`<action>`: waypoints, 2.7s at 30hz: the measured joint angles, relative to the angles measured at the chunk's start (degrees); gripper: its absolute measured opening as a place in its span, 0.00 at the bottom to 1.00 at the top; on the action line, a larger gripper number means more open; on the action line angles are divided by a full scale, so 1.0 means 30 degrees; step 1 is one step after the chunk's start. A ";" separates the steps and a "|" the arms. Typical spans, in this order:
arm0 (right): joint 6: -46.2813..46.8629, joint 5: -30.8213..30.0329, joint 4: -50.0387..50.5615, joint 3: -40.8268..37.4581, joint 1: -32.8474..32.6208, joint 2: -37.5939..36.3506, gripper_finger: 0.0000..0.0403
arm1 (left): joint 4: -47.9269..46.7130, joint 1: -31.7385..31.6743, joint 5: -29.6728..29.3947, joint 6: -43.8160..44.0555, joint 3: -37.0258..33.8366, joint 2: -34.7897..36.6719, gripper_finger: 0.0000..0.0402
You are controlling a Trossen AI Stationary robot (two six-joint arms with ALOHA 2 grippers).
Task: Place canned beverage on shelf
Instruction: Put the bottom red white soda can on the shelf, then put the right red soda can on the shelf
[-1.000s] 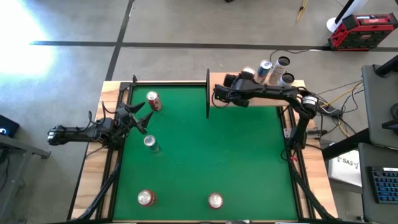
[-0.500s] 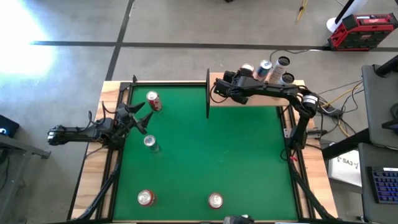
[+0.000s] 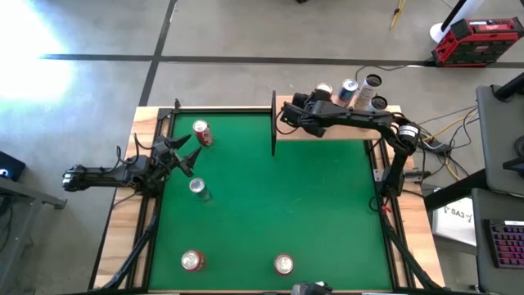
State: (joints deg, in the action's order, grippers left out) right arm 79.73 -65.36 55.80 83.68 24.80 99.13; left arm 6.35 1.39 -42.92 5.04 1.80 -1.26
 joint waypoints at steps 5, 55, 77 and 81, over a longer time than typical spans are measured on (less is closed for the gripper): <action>-0.0144 0.0004 -0.0125 0.0000 0.0012 0.0000 0.77 | -0.0002 0.0005 0.0001 -0.0007 0.0000 0.0000 0.81; 0.0867 0.0358 0.1856 0.0000 -0.0908 -0.0447 0.95 | 0.0004 0.0004 0.0000 -0.0005 0.0000 0.0000 0.81; 0.3847 0.8361 0.6084 0.0000 -0.4428 -0.2288 0.95 | 0.0000 0.0004 -0.0004 -0.0007 0.0000 0.0007 0.81; 0.1852 1.3486 0.6598 0.0001 -0.5528 -0.3197 0.95 | -0.0005 0.0006 0.0002 -0.0004 0.0000 0.0003 0.81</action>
State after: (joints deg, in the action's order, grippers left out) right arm 85.29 -24.91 75.59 83.68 8.21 89.54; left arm 6.34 1.41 -42.92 5.03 1.80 -1.25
